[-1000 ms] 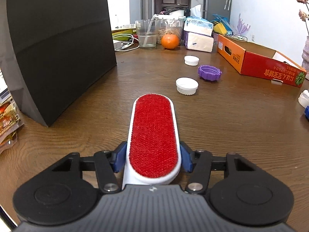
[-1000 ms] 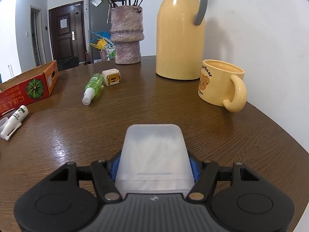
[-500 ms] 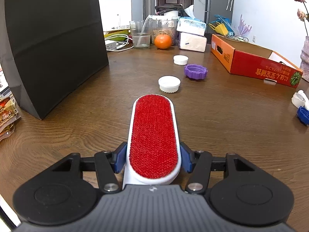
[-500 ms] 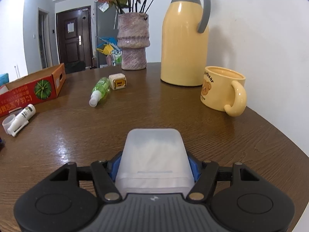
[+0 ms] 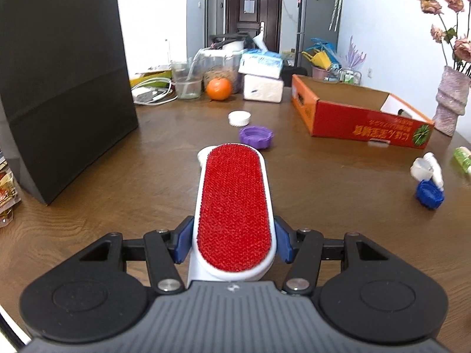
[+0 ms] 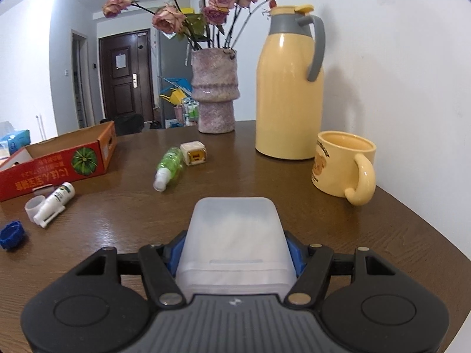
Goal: Organize rigid objects
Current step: 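Carry the lint brush and white box toward the red cardboard box with both tools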
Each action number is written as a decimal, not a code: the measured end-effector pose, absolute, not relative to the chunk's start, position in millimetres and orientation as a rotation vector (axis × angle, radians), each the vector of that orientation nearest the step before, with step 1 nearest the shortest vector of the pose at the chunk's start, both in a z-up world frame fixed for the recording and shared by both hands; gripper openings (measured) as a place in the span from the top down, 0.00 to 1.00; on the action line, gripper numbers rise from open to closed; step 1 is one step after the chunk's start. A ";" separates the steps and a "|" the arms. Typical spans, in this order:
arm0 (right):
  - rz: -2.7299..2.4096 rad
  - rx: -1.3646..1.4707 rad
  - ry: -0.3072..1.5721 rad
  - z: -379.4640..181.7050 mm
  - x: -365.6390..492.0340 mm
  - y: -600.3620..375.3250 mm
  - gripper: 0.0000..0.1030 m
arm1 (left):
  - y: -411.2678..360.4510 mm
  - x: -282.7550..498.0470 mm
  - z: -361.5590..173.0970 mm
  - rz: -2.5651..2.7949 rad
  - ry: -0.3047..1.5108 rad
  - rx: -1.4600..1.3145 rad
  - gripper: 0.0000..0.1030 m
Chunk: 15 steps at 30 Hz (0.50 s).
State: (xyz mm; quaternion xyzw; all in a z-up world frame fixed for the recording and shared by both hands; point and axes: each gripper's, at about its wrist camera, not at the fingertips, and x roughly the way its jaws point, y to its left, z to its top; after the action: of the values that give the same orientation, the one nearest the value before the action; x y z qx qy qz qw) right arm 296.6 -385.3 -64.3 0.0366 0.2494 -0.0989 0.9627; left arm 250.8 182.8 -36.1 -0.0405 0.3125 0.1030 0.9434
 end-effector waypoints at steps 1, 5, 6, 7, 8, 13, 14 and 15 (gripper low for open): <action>-0.192 0.072 0.501 -62.5 296.7 -383.8 0.37 | 178.8 252.2 -33.8 0.205 0.631 -0.084 0.45; -0.152 0.057 0.485 -53.2 298.6 -372.8 0.37 | 164.3 256.4 -25.0 0.176 0.606 -0.084 0.45; -0.143 0.055 0.481 -51.3 298.7 -369.3 0.37 | 159.6 257.7 -22.9 0.169 0.600 -0.084 0.45; -0.132 0.053 0.477 -49.4 299.3 -366.3 0.37 | 155.4 258.6 -21.2 0.163 0.596 -0.084 0.45; -0.121 0.052 0.473 -47.9 300.1 -363.3 0.37 | 152.1 260.0 -20.3 0.159 0.593 -0.085 0.45; -0.072 0.048 0.472 -44.7 305.6 -345.6 0.37 | 136.5 267.0 -16.0 0.136 0.589 -0.087 0.45; -0.062 0.047 0.473 -44.0 307.1 -341.9 0.37 | 133.9 268.6 -15.4 0.132 0.588 -0.086 0.45; -0.054 0.048 0.472 -43.6 308.0 -338.4 0.37 | 130.8 269.7 -14.2 0.127 0.586 -0.086 0.45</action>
State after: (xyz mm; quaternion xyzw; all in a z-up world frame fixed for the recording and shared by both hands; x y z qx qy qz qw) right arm 308.0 -338.4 -43.6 0.0236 0.2339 -0.0266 0.9716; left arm 269.7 130.8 -14.2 -0.0421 0.2884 0.0627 0.9545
